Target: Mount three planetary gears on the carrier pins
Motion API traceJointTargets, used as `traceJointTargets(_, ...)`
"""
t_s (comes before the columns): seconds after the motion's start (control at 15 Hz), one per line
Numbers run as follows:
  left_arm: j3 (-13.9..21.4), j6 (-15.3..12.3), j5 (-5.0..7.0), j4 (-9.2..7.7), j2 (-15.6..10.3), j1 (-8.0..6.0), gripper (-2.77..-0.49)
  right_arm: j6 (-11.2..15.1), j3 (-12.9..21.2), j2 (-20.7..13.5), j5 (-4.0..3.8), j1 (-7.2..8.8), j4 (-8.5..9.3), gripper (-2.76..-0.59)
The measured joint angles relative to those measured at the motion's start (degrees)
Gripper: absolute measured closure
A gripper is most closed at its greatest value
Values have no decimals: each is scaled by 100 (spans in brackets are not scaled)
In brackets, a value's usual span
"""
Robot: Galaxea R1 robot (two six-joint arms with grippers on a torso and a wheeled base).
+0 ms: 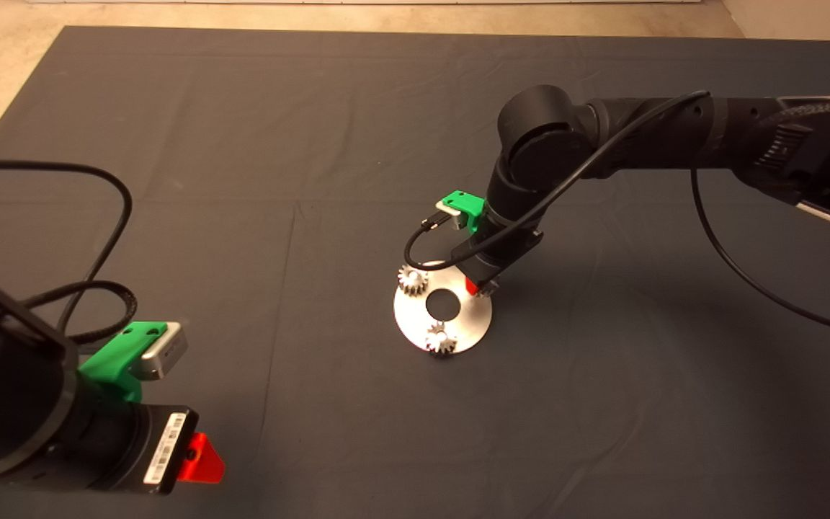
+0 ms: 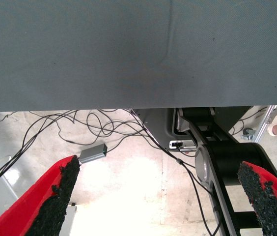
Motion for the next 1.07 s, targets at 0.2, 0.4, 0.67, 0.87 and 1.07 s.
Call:
traceJointTargets(0.2,0,0,0,0,-1,0,-233,0,0,0,2,-16,-1,-108)
traceJointTargets(0.4,0,0,1,-2,0,0,-233,0,-4,-11,2,-51,-1,-108)
traceJointTargets(0.67,0,0,0,0,0,0,-233,0,-4,-41,11,-55,-22,-108)
traceJointTargets(0.87,0,0,0,-2,13,0,-233,-1,-4,-61,20,-57,-30,-108)
traceJointTargets(1.07,0,0,0,-2,13,0,-233,-1,-4,-61,17,-57,-34,-108)
